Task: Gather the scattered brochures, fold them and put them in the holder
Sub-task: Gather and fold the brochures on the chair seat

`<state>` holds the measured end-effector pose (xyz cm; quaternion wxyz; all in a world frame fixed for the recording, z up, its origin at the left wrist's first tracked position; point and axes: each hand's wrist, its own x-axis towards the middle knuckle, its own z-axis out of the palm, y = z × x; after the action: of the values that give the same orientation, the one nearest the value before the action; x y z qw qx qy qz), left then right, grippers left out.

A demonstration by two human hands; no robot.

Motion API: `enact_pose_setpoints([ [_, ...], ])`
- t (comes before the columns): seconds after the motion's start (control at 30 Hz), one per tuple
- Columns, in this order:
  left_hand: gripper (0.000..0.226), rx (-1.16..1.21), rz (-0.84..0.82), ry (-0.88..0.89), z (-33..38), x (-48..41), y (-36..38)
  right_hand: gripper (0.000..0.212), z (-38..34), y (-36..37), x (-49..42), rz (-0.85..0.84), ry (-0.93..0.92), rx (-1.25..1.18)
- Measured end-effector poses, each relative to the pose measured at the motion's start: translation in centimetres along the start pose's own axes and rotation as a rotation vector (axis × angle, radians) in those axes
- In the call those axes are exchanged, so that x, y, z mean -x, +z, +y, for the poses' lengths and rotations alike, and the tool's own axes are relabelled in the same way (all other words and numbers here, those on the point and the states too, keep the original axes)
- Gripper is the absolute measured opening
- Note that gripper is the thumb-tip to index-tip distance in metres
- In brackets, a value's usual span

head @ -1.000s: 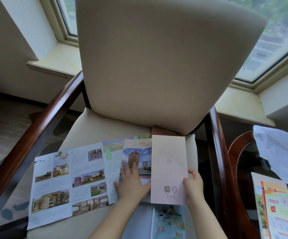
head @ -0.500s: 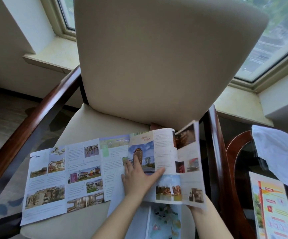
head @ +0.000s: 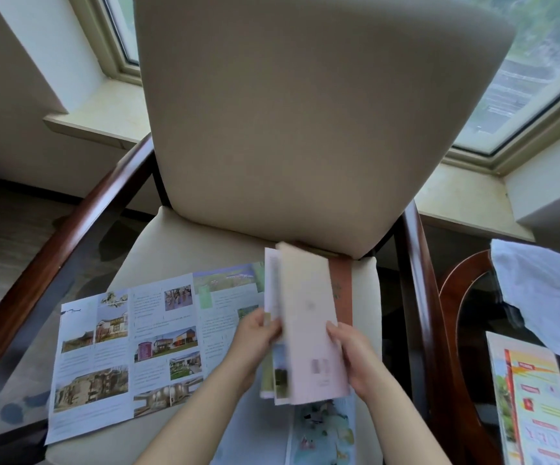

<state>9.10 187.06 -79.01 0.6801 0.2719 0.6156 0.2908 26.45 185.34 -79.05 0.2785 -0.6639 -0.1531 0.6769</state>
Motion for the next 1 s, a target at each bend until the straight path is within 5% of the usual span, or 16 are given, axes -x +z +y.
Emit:
enact_pose_setpoints([
  [0.13, 0.011, 0.066, 0.058, -0.008, 1.1, 0.4, -2.3, 0.020, -0.5, 2.2, -0.1, 0.112, -0.176, 0.197],
  [0.3, 0.048, 0.385, -0.089, -0.102, 1.8, 0.0, -5.0, 0.031, -1.5, 4.6, 0.6, 0.016, -0.163, -0.039],
  [0.4, 0.035, 0.222, -0.056, -0.037, 1.9, 0.5, -5.1, 0.053, -1.5, 5.3, 1.0, 0.060, -0.250, 0.047],
  [0.57, 0.020, 0.031, 0.130, 0.127, 3.5, 2.9, -3.5, 0.047, -1.9, 5.4, 4.0, 0.271, -0.447, 0.270],
  [0.67, 0.019, -0.082, 0.211, 0.282, 6.3, 5.4, -1.5, 0.035, -3.5, 6.7, 6.9, 0.021, -0.411, 0.178],
  [0.73, 0.028, -0.145, 0.099, 0.348, 8.2, 7.3, 0.0, 0.044, -5.1, 8.0, 8.2, -0.201, -0.308, 0.003],
  [0.8, 0.037, -0.234, 0.023, 0.408, 10.0, 8.8, 0.5, 0.049, -7.1, 8.6, 8.9, -0.219, -0.296, -0.155],
  [0.9, 0.027, -0.410, 0.272, 0.535, 12.5, 8.9, -1.1, 0.031, -10.5, 8.0, 9.8, -0.204, -0.282, -0.247],
  [1.0, 0.027, -0.424, 0.316, 0.294, 16.2, 9.2, -2.5, 0.031, -12.9, 6.8, 11.1, -0.191, -0.267, -0.212],
])
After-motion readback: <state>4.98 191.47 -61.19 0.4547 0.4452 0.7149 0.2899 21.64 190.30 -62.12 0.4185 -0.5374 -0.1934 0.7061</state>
